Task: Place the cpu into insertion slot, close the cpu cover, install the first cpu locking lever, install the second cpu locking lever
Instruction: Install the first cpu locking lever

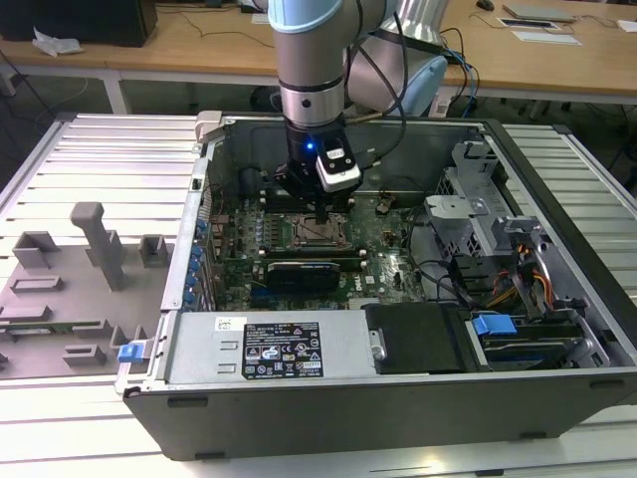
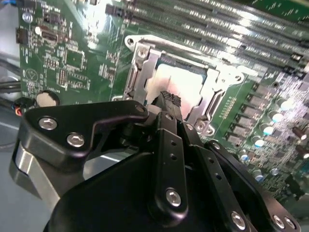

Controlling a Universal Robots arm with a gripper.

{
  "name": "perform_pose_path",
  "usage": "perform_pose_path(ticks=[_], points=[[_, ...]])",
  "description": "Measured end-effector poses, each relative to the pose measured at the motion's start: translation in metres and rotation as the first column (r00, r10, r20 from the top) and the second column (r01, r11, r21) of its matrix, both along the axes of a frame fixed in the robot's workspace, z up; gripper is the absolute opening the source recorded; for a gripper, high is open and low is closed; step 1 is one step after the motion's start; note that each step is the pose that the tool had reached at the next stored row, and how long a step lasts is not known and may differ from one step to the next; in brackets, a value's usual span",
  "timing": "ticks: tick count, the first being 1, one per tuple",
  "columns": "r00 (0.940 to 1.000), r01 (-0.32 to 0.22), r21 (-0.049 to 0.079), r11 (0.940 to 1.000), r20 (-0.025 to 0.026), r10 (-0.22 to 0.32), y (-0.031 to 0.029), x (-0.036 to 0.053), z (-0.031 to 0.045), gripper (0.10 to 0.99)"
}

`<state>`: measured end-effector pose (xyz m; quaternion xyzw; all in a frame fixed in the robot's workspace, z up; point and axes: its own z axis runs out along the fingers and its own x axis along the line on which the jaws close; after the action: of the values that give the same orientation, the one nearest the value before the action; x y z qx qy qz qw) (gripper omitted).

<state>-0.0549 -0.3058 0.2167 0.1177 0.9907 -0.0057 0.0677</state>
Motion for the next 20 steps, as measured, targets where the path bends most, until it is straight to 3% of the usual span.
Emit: perform_pose_path(ticks=[2,3,4,5,6,13,15,18,20], points=[[1.0,0.0,0.0,1.0,-0.0001,0.0,-0.005,-0.0003,-0.0001,0.106],[1.0,0.0,0.0,1.0,-0.0029,0.0,-0.008,-0.0003,-0.0003,0.106],[1.0,0.0,0.0,1.0,-0.0079,0.0,-0.0098,-0.0003,-0.0006,0.106],[0.9999,0.0,0.0,1.0,-0.0159,0.0,-0.0114,-0.0003,-0.0009,0.106],[0.9998,0.0,0.0,1.0,-0.0201,0.0,-0.012,-0.0003,-0.001,0.106],[0.9998,-0.004,-0.003,1.0,-0.0208,0.004,-0.0121,-0.0003,0.0016,0.106],[0.9998,-0.004,-0.006,1.0,-0.0207,0.004,-0.0121,-0.0003,0.0127,0.106],[0.9998,-0.004,-0.008,1.0,-0.0206,0.004,-0.0121,-0.0003,0.0229,0.106],[0.9998,-0.004,-0.008,1.0,-0.0205,0.004,-0.0121,-0.0003,0.0232,0.106]])
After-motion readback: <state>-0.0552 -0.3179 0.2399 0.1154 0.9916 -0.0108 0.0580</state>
